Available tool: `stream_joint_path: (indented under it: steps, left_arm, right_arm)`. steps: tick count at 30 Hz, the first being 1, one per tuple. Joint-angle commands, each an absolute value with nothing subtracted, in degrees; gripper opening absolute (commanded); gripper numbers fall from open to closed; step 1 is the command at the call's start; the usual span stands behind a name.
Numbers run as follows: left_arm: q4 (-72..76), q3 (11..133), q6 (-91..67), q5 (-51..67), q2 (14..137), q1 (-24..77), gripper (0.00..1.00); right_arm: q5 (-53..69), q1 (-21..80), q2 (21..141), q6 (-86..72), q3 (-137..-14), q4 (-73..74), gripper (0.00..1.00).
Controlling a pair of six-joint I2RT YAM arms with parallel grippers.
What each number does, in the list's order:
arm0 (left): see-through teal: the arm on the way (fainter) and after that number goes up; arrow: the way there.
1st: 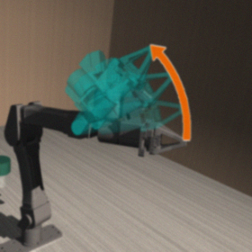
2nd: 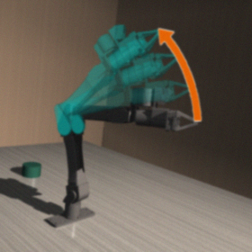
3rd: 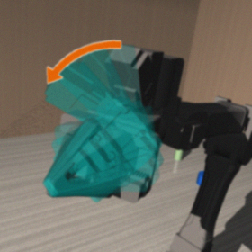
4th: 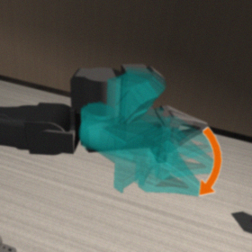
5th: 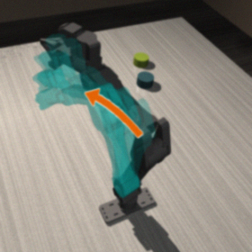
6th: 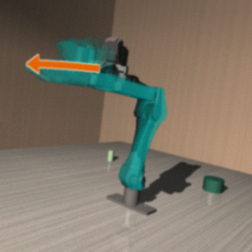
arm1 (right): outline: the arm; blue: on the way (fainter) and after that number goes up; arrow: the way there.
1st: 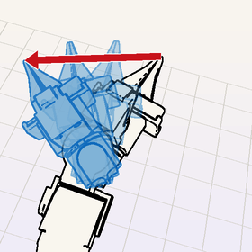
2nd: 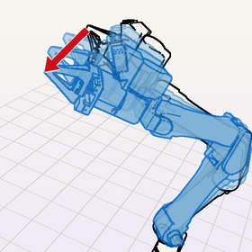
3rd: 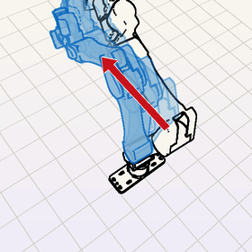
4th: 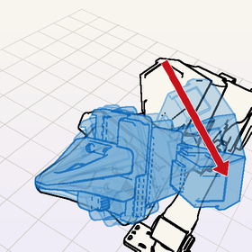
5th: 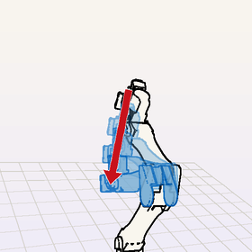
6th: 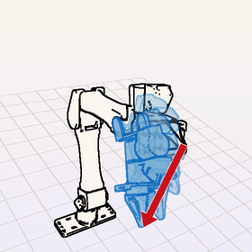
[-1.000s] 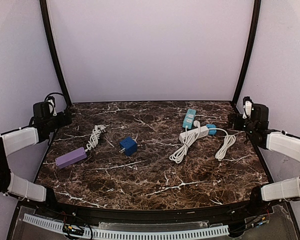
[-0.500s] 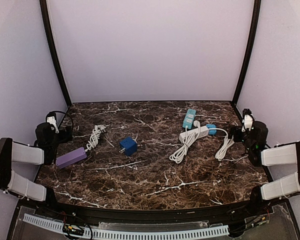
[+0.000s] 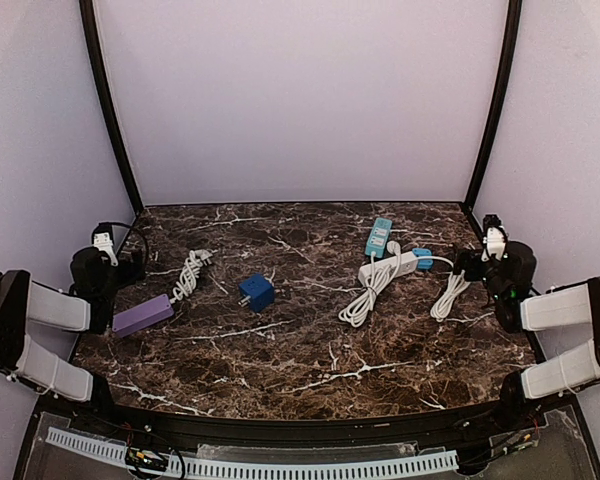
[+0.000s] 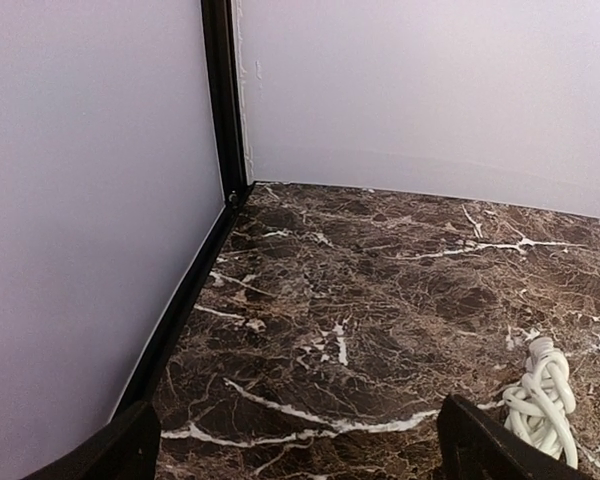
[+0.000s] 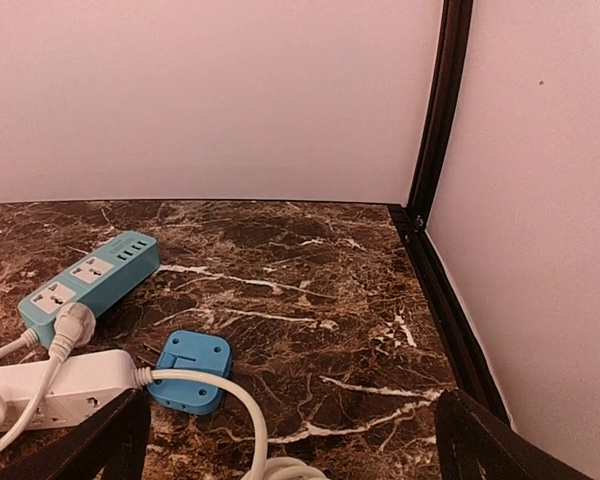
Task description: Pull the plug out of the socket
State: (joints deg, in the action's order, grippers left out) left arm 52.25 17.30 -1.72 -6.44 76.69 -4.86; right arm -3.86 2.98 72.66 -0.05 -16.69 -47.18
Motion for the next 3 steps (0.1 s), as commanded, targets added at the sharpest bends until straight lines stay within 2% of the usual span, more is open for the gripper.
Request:
stream_joint_path:
  steps: [1,3]
  left_arm:
    - [54.85,15.82,-1.30,-6.16,76.66,-4.75,0.99]
    - [55.17,15.66,-1.58,-6.64,76.30,-4.69,0.99]
  right_arm:
    - [-4.32,2.82,72.55,0.00,-16.73,-50.00,0.99]
    - [-4.42,2.82,72.55,0.00,-16.63,-50.19,0.99]
